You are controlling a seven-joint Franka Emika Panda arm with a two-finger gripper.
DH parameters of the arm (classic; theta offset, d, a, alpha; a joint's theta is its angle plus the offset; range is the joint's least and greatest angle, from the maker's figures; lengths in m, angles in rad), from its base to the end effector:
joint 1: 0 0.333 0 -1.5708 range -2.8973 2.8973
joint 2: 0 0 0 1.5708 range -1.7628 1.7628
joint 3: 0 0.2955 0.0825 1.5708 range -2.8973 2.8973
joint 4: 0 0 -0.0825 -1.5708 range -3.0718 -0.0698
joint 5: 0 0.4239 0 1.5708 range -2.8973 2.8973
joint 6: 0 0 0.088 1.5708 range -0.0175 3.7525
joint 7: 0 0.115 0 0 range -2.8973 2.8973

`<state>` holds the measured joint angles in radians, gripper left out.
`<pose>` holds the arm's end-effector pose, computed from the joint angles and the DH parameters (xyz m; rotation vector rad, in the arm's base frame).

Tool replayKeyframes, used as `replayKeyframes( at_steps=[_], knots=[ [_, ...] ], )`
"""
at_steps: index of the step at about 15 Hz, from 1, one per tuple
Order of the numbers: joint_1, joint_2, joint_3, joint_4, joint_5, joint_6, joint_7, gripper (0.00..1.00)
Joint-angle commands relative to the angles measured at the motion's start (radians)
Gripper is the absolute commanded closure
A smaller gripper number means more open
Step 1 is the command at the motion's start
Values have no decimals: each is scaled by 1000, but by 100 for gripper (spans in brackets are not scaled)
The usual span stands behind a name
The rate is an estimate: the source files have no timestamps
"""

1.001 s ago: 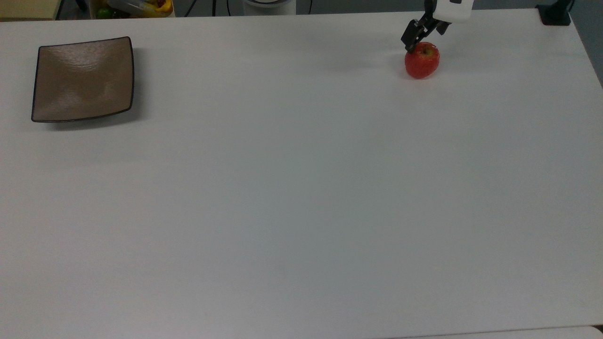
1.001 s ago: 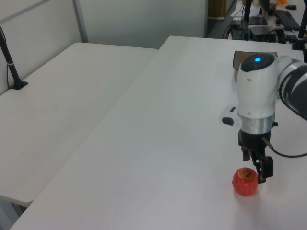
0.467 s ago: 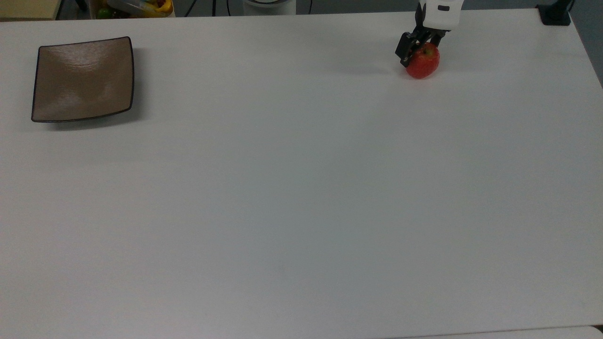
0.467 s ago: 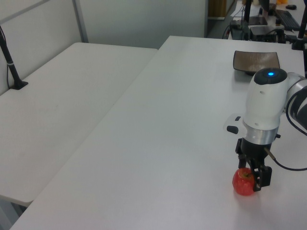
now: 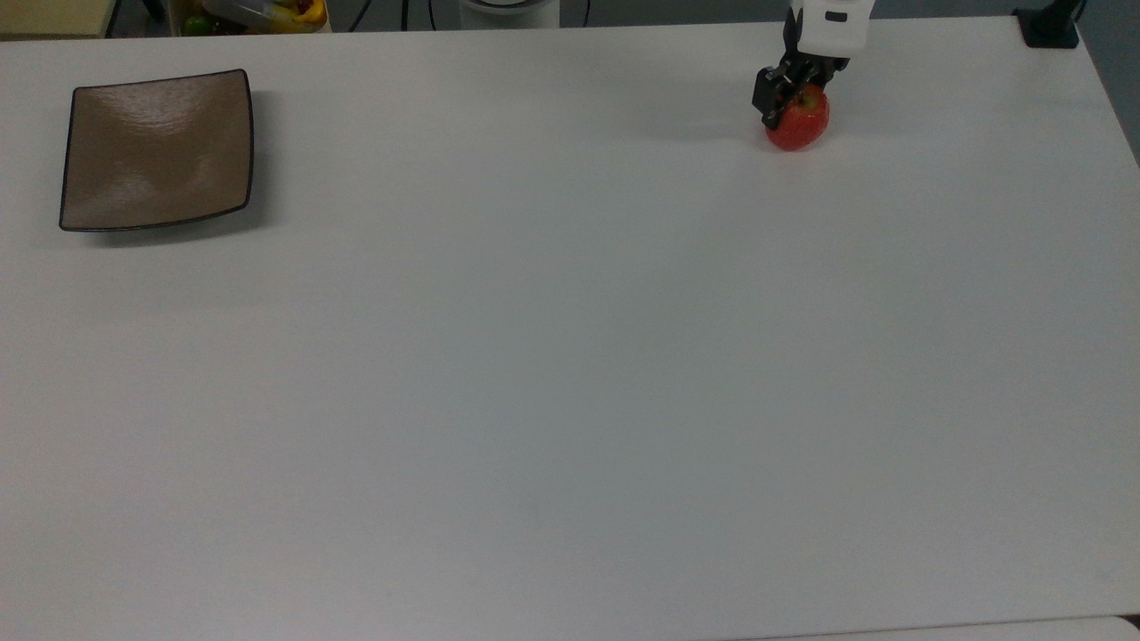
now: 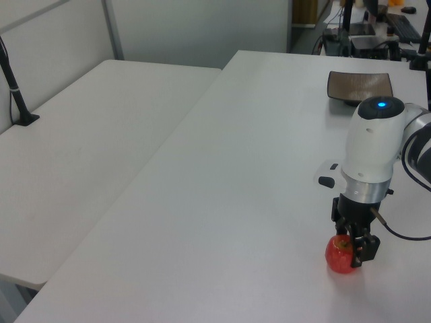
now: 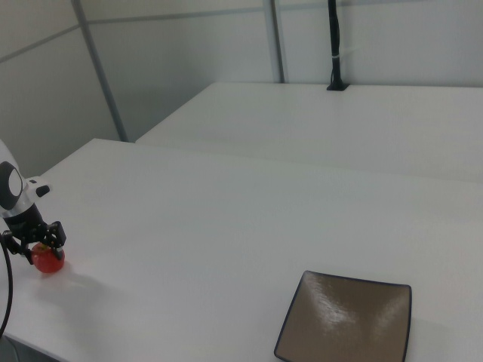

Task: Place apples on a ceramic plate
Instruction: 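Lift the held apple off the table and carry it toward the plate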

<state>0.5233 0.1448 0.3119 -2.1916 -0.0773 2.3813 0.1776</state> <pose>0.3898 0.4303 0.2723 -2.9304 -1.0830 -0.0803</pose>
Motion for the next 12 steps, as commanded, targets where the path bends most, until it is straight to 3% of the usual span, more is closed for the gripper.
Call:
replayKeyframes(
  at_steps=[1,5,12],
  knots=[
    [-25,-5,12,-16,-25,21,26,49],
    [-45,-48,13,-4,-24,6,40,49],
    [-127,-108,1,263,14,-359,29,48]
  ],
)
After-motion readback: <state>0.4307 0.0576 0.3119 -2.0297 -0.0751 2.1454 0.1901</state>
